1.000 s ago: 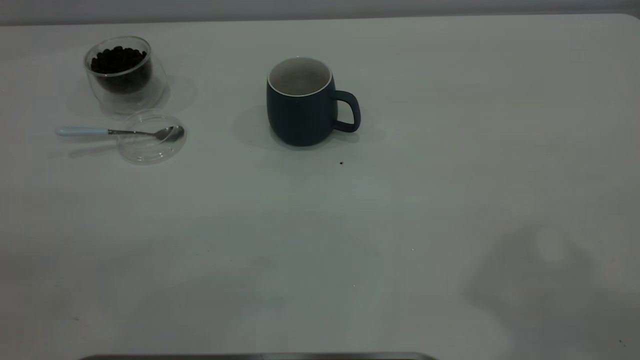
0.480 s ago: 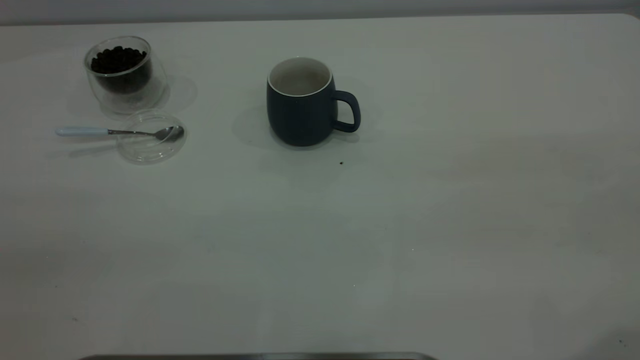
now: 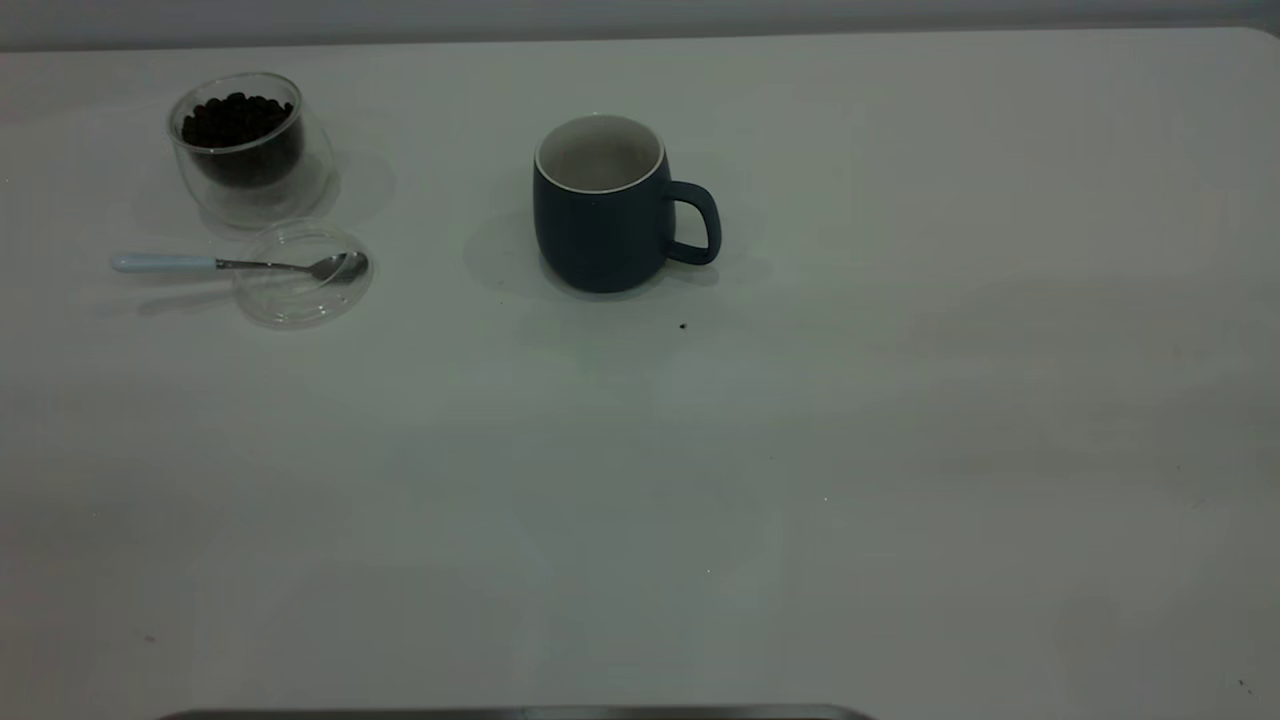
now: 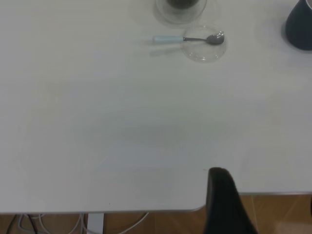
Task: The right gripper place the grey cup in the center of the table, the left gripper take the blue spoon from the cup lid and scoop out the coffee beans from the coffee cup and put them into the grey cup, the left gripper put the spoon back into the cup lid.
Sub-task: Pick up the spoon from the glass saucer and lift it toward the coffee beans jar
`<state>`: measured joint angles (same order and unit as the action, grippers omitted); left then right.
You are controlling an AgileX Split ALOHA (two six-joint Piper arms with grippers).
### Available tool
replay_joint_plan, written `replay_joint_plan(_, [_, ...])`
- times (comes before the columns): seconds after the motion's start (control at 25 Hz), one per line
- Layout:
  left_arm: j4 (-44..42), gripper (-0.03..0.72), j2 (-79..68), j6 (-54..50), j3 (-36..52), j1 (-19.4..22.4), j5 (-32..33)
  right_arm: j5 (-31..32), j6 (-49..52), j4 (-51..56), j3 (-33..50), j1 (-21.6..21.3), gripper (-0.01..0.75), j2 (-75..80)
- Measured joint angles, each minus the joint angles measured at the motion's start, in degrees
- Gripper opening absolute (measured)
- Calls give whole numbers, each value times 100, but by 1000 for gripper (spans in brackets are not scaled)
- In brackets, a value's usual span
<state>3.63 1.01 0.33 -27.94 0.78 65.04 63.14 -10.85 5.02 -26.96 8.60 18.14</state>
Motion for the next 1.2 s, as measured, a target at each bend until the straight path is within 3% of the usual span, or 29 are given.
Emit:
replay_joint_plan(0.24, [0, 486, 0, 0, 0, 0, 0, 122, 0, 0, 0, -391, 358, -1746])
replay_joint_plan(0.52, [0, 486, 0, 0, 0, 0, 0, 156, 85, -6, 0, -1087, 358, -1903])
replay_joint_plan(1.2, [0, 486, 0, 16, 0, 0, 0, 162, 687, -440, 0, -1122, 358, -1903])
